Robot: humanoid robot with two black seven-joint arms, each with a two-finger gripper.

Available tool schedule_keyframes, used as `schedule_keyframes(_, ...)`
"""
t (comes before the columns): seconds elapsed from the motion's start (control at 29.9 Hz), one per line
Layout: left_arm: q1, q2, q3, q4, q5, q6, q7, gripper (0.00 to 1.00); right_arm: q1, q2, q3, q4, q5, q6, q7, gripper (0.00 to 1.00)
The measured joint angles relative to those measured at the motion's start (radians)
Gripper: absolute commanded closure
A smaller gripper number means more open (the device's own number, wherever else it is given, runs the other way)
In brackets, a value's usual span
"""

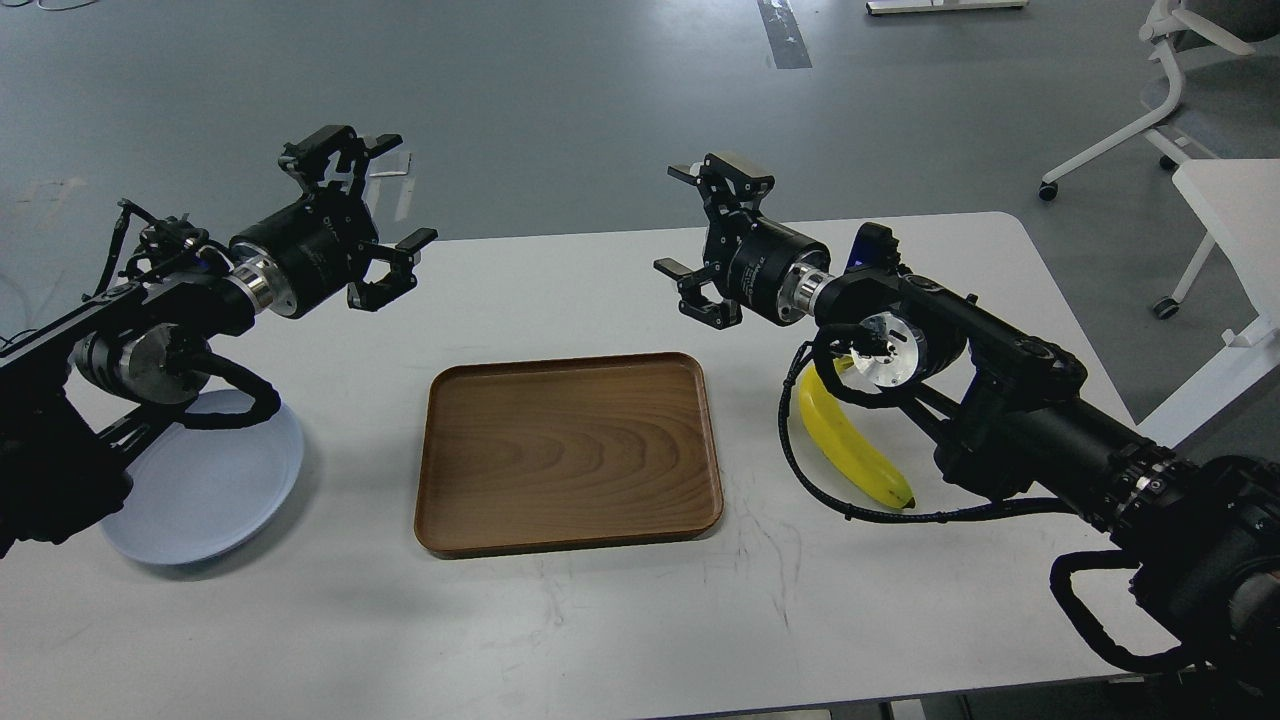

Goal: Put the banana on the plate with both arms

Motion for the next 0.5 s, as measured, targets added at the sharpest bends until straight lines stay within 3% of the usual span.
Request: schedule_keyframes(0.5,0.003,-0.004,-0.001,0.003,0.003,0.004,0.008,0.02,0.002,0.022,-0.004,-0.021,-0.002,-0.014,0.009,0.0)
